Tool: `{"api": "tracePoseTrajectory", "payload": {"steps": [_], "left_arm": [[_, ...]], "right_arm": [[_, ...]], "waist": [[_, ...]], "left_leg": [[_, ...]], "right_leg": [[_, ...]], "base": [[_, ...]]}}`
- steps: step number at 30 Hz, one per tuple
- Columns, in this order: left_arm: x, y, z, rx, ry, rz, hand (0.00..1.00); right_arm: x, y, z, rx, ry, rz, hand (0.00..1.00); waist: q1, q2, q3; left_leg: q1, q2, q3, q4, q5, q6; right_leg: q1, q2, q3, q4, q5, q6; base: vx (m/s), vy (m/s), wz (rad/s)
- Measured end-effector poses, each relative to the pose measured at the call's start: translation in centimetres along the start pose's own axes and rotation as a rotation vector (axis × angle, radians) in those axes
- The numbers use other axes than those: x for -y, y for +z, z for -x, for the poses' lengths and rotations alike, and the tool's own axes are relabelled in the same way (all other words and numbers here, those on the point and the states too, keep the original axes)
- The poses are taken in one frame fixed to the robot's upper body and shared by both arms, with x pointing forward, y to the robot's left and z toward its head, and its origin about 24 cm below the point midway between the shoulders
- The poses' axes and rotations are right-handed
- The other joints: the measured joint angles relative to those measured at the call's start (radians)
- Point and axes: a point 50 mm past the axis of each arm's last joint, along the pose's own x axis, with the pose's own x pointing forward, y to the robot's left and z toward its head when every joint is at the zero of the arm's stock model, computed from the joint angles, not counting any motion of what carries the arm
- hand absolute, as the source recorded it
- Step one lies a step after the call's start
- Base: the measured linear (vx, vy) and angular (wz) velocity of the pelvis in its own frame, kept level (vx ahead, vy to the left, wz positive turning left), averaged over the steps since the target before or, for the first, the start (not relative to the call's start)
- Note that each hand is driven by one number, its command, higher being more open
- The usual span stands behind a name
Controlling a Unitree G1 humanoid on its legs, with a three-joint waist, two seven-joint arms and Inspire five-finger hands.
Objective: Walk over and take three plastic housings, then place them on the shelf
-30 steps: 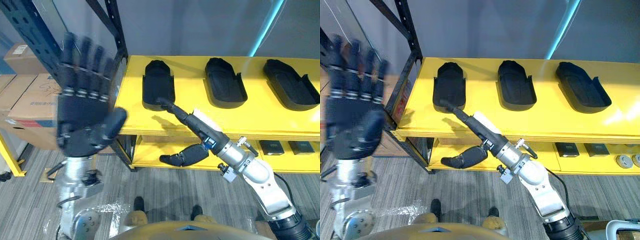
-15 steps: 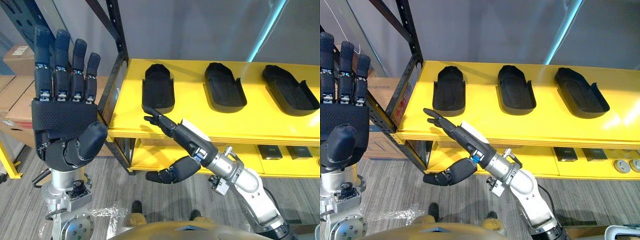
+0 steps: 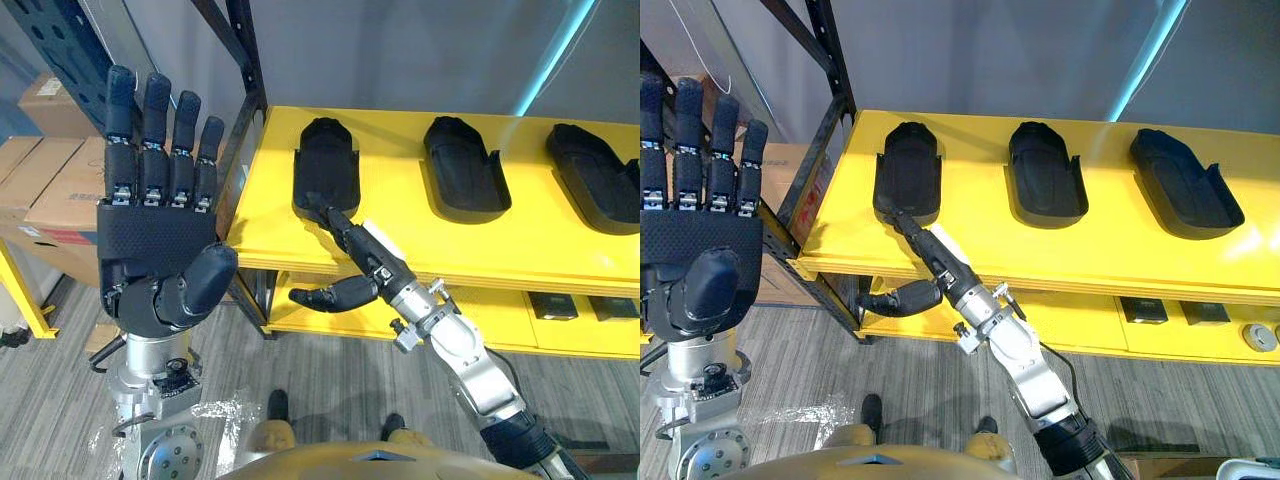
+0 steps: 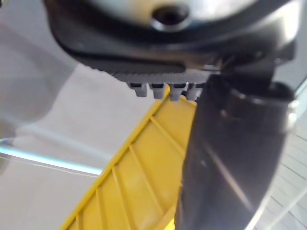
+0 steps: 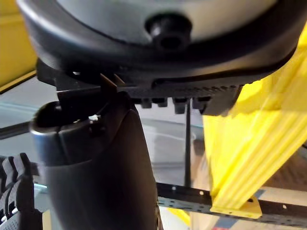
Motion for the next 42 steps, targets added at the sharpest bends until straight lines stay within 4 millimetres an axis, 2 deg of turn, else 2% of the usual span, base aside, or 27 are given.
{"api": "tracePoseTrajectory", "payload": {"steps": [6, 10, 14, 20, 28, 36, 42], "left_arm": [[-0.2, -0.3, -0.5, 0.009, -0.012, 0.006, 1.00], [-0.3, -0.5, -0.5, 0.008, -0.005, 0.008, 1.00], [-0.3, -0.5, -1.0, 0.027, -0.025, 0.014, 1.00], [-0.2, -0.5, -1.1, 0.034, -0.033, 0.016, 1.00], [-0.2, -0.5, -1.1, 0.032, -0.031, 0.020, 1.00], [-0.2, -1.0, -1.1, 0.016, -0.009, 0.051, 1.00], [0.3, -1.6, -1.8, 0.020, -0.015, 0.087, 1.00]], "right_arm": [[1.0, 0.1, -1.0, 0.008, -0.072, 0.005, 1.00], [2.5, 0.5, -1.9, 0.020, -0.120, 0.065, 1.00], [3.1, 1.1, -2.8, 0.047, -0.141, 0.080, 1.00], [3.4, 0.7, -3.6, 0.032, -0.150, 0.069, 1.00], [3.7, 1.2, -4.5, 0.051, -0.150, 0.076, 1.00], [3.5, 1.4, -4.9, 0.063, -0.161, 0.060, 1.00], [3.5, 1.1, -6.2, 0.047, -0.143, 0.069, 1.00]], "waist": [[0.000, 0.001, 0.040], [0.000, 0.004, 0.074], [0.000, 0.004, 0.083], [0.000, 0.009, 0.103], [0.001, 0.010, 0.125], [0.002, 0.011, 0.126], [0.003, 0.012, 0.127]], "left_leg": [[-0.009, -0.001, -0.003, -0.002, 0.005, 0.001], [-0.025, -0.002, -0.004, 0.001, 0.012, 0.004], [-0.029, -0.002, -0.011, 0.001, 0.018, 0.003], [-0.021, -0.003, -0.016, 0.001, 0.018, 0.003], [-0.018, -0.004, -0.019, 0.002, 0.018, 0.003], [-0.017, -0.004, -0.021, 0.002, 0.018, 0.003], [-0.011, -0.004, -0.019, 0.002, 0.018, 0.003]], "right_leg": [[-0.027, -0.009, 0.001, 0.045, -0.028, -0.001], [-0.052, -0.014, 0.003, 0.066, -0.030, -0.002], [-0.068, -0.018, 0.000, 0.099, -0.042, -0.004], [-0.068, -0.026, -0.003, 0.130, -0.062, -0.004], [-0.068, -0.029, -0.005, 0.141, -0.065, -0.004], [-0.070, -0.031, -0.007, 0.150, -0.071, -0.005], [-0.069, -0.031, -0.003, 0.156, -0.071, -0.006]], "base": [[-0.03, -0.012, 0.01], [0.00, 0.000, 0.00], [0.01, -0.016, 0.04], [0.00, -0.011, 0.02], [-0.01, -0.004, 0.00], [0.00, 0.000, 0.00], [-0.01, -0.007, -0.01]]}}
